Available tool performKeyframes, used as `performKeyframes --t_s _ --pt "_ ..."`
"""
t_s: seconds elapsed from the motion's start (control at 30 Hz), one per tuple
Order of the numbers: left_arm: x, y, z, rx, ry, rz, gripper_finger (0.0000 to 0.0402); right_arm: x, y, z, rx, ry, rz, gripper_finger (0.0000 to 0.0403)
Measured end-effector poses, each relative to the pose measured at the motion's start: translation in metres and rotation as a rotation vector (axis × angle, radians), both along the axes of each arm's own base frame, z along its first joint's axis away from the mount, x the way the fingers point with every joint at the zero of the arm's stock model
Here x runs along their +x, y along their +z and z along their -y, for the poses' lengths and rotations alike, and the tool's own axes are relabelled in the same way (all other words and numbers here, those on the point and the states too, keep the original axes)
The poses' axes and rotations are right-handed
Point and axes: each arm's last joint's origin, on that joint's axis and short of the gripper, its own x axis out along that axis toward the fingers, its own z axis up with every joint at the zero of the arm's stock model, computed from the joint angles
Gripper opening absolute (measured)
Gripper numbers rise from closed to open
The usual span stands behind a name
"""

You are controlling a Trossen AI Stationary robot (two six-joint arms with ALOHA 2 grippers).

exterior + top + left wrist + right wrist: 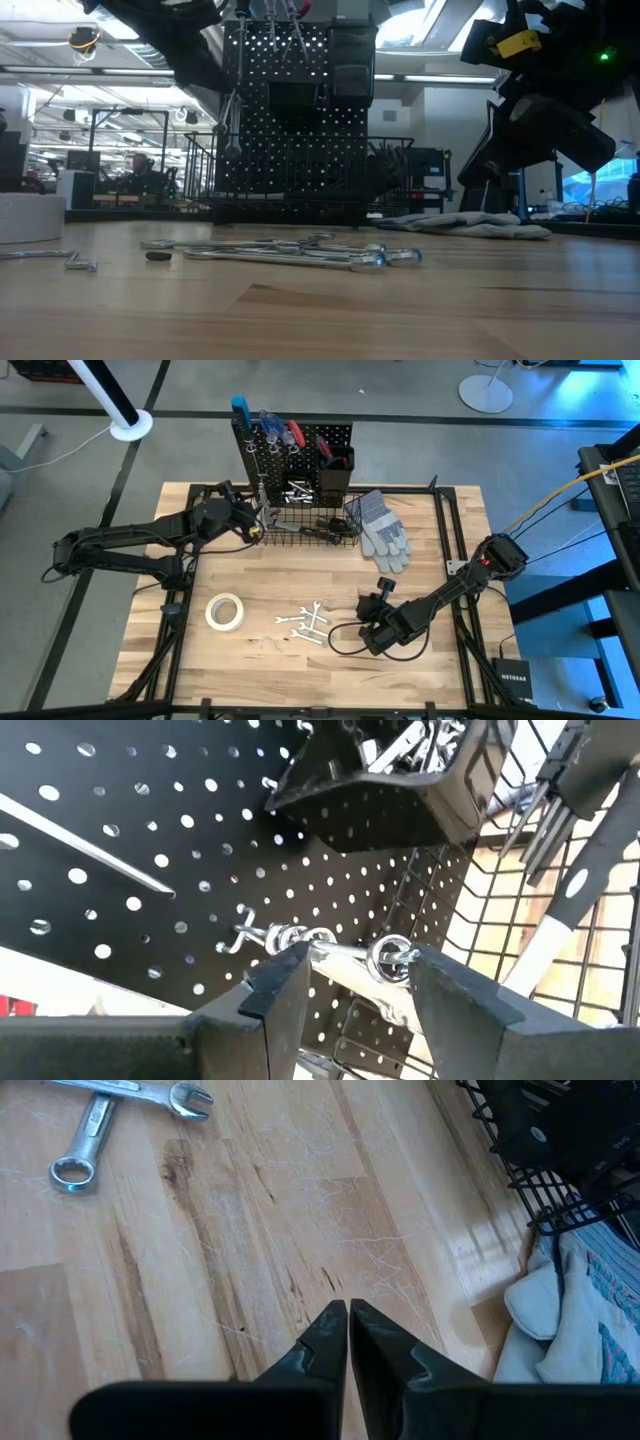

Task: Hang tools onto peg board
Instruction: Hang the wrench on the peg board

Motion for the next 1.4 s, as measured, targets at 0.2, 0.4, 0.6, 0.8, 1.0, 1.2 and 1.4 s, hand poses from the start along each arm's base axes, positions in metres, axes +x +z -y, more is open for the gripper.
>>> performKeyframes --t_s 0.2,0.4,0.6,0.8,1.0,1.2,1.4 --pt "0.001 0.004 -0.001 0.041 0.013 0.007 0.0164 0.0 0.0 0.0 0.0 0.0 0.0 0.0024" --pt "0.0 0.004 -0.003 0.056 0.039 0.003 0.0164 0.0 0.0 0.0 0.0 0.0 0.0 0.0023" --pt "-0.001 0.008 -0.009 0.068 0.071 0.04 0.0164 0.0 0.0 0.0 0.0 0.0 0.0 0.0024" --pt "-0.002 0.007 -0.009 0.066 0.074 0.037 0.0164 0.0 0.0 0.0 0.0 0.0 -0.001 0.0023" --pt "-0.002 0.007 -0.009 0.065 0.074 0.035 0.0164 0.0 0.0 0.0 -0.001 0.0 -0.001 0.0024" --pt "-0.004 0.007 -0.014 0.065 0.097 0.032 0.0164 0.0 0.0 0.0 -0.001 0.0 -0.001 0.0023" --pt "-0.002 0.007 -0.011 0.053 0.086 0.048 0.0164 0.0 0.0 0.0 -0.001 0.0 -0.001 0.0024"
